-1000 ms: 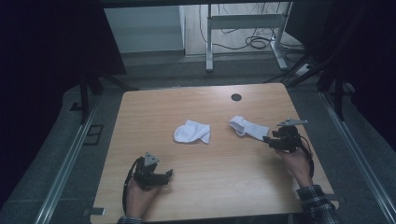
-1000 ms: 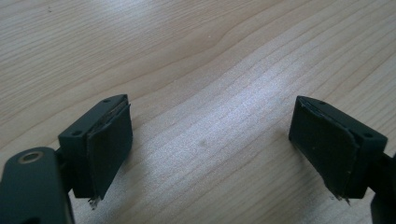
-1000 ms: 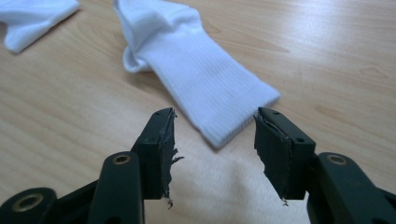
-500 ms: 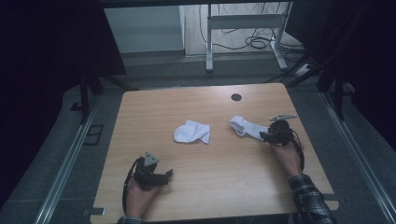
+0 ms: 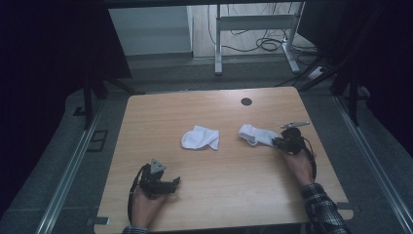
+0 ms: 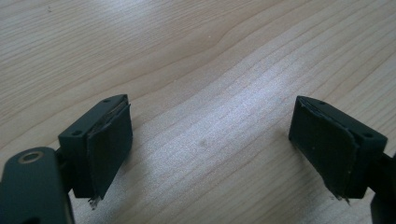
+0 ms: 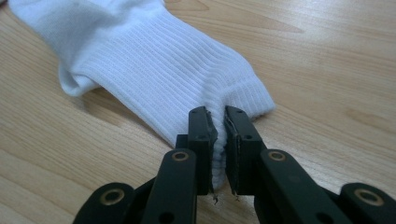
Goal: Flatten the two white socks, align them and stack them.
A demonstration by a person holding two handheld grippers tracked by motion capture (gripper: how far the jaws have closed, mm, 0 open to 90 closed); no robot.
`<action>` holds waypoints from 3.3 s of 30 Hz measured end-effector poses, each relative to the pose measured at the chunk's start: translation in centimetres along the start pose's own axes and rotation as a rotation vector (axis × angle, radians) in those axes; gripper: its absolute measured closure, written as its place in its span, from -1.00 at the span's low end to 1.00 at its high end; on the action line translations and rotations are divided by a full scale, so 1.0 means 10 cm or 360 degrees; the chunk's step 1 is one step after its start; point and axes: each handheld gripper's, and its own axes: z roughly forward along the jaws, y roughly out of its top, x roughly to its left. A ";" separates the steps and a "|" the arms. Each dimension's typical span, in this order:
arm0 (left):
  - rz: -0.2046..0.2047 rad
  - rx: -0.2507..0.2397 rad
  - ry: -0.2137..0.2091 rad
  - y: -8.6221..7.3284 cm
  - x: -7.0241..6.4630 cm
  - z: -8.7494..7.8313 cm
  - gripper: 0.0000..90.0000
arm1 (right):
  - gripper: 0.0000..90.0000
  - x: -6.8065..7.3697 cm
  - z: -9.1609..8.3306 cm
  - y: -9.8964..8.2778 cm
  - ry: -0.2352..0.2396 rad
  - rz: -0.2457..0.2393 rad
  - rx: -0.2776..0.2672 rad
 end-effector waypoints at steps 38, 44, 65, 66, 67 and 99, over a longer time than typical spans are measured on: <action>-0.0001 -0.0006 0.0001 0.00 0.00 0.00 -0.70 | 0.80 0.84 -1.21 1.08 0.0268 -0.0383 -0.0308; -0.0002 -0.0006 0.0000 0.00 0.00 0.00 -0.70 | 0.80 1.12 -1.40 1.19 0.0333 -0.0509 -0.0354; -0.0013 -0.0002 0.0000 0.00 0.00 0.00 -0.70 | 0.79 1.40 -1.33 0.86 0.0584 -0.0629 -0.0218; -0.0013 -0.0002 0.0001 0.00 -0.01 0.00 -0.70 | 0.79 1.36 -1.28 0.82 0.0580 -0.0617 -0.0196; -0.0013 -0.0005 0.0002 0.00 -0.01 0.00 -0.70 | 0.79 1.34 -1.25 0.80 0.0573 -0.0608 -0.0180; -0.0012 0.0000 0.0001 0.00 0.00 0.00 -0.70 | 0.26 0.30 -0.58 0.03 0.0171 -0.0366 0.0051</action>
